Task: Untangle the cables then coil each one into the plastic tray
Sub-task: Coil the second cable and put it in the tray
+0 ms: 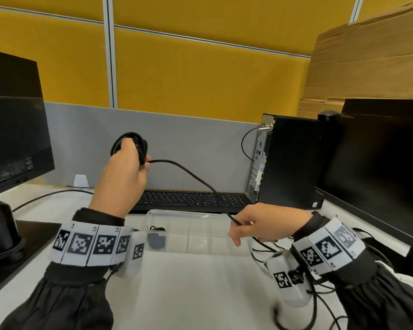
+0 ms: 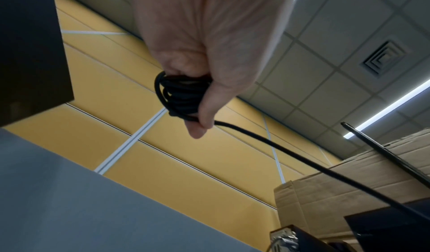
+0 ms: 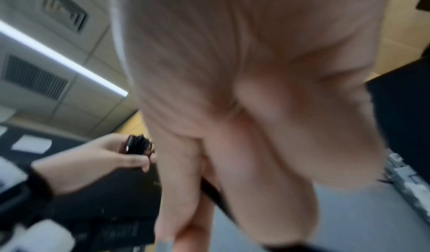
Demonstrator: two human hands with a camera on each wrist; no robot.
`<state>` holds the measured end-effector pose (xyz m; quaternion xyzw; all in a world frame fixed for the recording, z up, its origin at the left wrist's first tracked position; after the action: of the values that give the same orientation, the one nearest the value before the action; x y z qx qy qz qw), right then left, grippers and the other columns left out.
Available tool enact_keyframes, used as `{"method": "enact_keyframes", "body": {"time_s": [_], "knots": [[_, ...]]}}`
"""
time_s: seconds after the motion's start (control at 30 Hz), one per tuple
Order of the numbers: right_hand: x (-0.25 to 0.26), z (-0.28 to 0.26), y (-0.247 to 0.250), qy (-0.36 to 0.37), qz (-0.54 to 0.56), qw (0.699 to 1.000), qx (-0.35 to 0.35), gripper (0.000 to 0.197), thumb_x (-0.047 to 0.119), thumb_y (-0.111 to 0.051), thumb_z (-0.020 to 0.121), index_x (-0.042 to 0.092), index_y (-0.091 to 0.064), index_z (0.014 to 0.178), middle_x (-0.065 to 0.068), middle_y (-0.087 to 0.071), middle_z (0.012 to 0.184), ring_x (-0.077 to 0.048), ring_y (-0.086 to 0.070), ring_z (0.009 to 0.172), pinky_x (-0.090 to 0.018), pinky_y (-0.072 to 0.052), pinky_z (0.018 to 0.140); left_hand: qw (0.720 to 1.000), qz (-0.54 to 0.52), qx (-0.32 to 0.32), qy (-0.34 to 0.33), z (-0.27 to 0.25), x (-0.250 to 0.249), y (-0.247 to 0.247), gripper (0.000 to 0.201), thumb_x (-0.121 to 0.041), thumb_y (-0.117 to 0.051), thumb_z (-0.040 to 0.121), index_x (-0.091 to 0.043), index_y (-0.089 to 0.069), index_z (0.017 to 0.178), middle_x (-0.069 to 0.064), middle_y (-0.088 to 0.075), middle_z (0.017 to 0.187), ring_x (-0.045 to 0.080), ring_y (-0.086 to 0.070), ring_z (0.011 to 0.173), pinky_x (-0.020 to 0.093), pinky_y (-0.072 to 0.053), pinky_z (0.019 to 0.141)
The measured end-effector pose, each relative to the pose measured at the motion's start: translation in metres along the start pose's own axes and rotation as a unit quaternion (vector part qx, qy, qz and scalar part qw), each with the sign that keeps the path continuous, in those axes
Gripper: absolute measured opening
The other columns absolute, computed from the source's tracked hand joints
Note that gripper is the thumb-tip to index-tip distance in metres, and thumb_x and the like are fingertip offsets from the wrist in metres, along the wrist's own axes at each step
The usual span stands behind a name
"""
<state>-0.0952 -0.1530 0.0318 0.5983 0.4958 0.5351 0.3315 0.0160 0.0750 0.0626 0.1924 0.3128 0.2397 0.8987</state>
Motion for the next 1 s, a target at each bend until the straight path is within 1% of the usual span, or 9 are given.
{"method": "enact_keyframes", "body": {"time_s": [0.1,0.2,0.4,0.47,0.63,0.73,0.83,0.9,1.0], "knots": [[-0.005,0.002,-0.005,-0.047,0.075,0.996,-0.001,0.03,0.037,-0.046,0.096,0.015,-0.056,0.079,0.001,-0.053,0.043,-0.015,-0.059,0.041,-0.022,-0.048,0.048,1.0,0.008,-0.007,0.015,0.001,0.005,0.004,0.015,-0.006,-0.054,0.09,-0.001,-0.046,0.102,0.0,-0.056,0.092,0.021,-0.053,0.084,0.041,-0.046,0.076],[-0.006,0.009,0.003,-0.012,0.15,0.983,-0.103,0.033,0.033,-0.04,0.099,0.014,-0.051,0.075,-0.004,-0.062,0.059,-0.021,-0.071,0.072,-0.019,-0.05,0.058,0.999,0.004,-0.008,0.031,0.0,0.004,0.003,0.016,-0.006,-0.054,0.091,-0.001,-0.046,0.104,0.001,-0.055,0.092,0.02,-0.052,0.083,0.036,-0.043,0.073],[0.003,0.01,0.019,0.109,0.121,0.963,-0.215,0.029,0.029,-0.028,0.102,0.021,-0.055,0.108,0.006,-0.059,0.111,-0.003,-0.051,0.108,-0.008,-0.035,0.091,0.999,-0.014,0.012,0.039,0.001,0.004,-0.002,0.012,-0.007,-0.054,0.091,-0.002,-0.048,0.1,0.004,-0.059,0.092,0.006,-0.051,0.071,0.016,-0.034,0.059],[0.001,0.007,0.021,0.111,0.097,0.96,-0.238,0.026,0.032,-0.027,0.101,0.034,-0.051,0.112,0.014,-0.054,0.119,-0.002,-0.042,0.115,-0.017,-0.03,0.099,0.999,-0.017,0.022,0.044,0.002,0.005,-0.002,0.012,-0.008,-0.054,0.092,-0.002,-0.047,0.099,0.004,-0.059,0.09,0.001,-0.048,0.068,0.014,-0.033,0.053],[0.0,0.002,0.027,0.109,0.101,0.956,-0.252,0.018,0.028,-0.045,0.097,0.032,-0.049,0.114,0.024,-0.051,0.103,0.012,-0.054,0.084,-0.004,-0.041,0.07,0.998,-0.022,0.019,0.049,0.002,0.007,0.002,0.014,-0.01,-0.055,0.092,0.0,-0.051,0.101,0.004,-0.059,0.088,0.002,-0.049,0.067,0.014,-0.032,0.053],[-0.003,0.0,0.031,0.063,0.036,0.943,-0.324,0.012,0.031,-0.041,0.098,0.026,-0.052,0.1,0.016,-0.052,0.084,0.004,-0.053,0.071,-0.012,-0.039,0.065,0.998,-0.024,0.024,0.046,0.002,0.006,0.002,0.01,-0.009,-0.055,0.091,-0.002,-0.052,0.098,0.003,-0.06,0.09,0.003,-0.049,0.068,0.014,-0.031,0.054],[-0.01,-0.003,0.034,-0.06,-0.119,0.931,-0.339,0.026,0.038,-0.032,0.1,0.021,-0.051,0.092,0.005,-0.047,0.085,-0.013,-0.048,0.081,-0.027,-0.037,0.072,0.997,-0.034,0.06,0.039,-0.001,0.002,-0.001,0.007,-0.008,-0.055,0.09,-0.003,-0.052,0.094,0.0,-0.062,0.091,0.002,-0.05,0.071,0.014,-0.032,0.056],[-0.009,-0.008,0.037,-0.099,-0.186,0.905,-0.369,0.035,0.044,-0.037,0.097,0.022,-0.05,0.12,0.0,-0.044,0.109,-0.016,-0.043,0.103,-0.031,-0.038,0.085,0.993,-0.058,0.09,0.045,-0.002,-0.004,-0.004,0.007,-0.008,-0.056,0.09,-0.004,-0.053,0.094,-0.004,-0.062,0.088,0.0,-0.053,0.075,0.012,-0.032,0.058],[0.017,-0.014,0.034,0.041,-0.065,0.907,-0.413,0.057,0.043,-0.052,0.09,0.029,-0.03,0.141,0.006,-0.042,0.123,-0.008,-0.041,0.113,-0.027,-0.035,0.093,0.983,-0.108,0.141,0.044,-0.008,-0.02,-0.013,0.007,-0.01,-0.058,0.089,-0.009,-0.054,0.095,-0.007,-0.065,0.082,0.006,-0.059,0.081,0.016,-0.039,0.067]]}}
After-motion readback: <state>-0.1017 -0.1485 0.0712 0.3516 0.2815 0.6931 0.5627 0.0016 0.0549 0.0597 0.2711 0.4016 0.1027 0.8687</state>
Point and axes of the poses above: each hand's wrist, its own z-axis towards the middle knuckle, its own y-axis out of the back of the hand, x = y × z, the point moved 3 cm from there along z, towards the middle knuckle
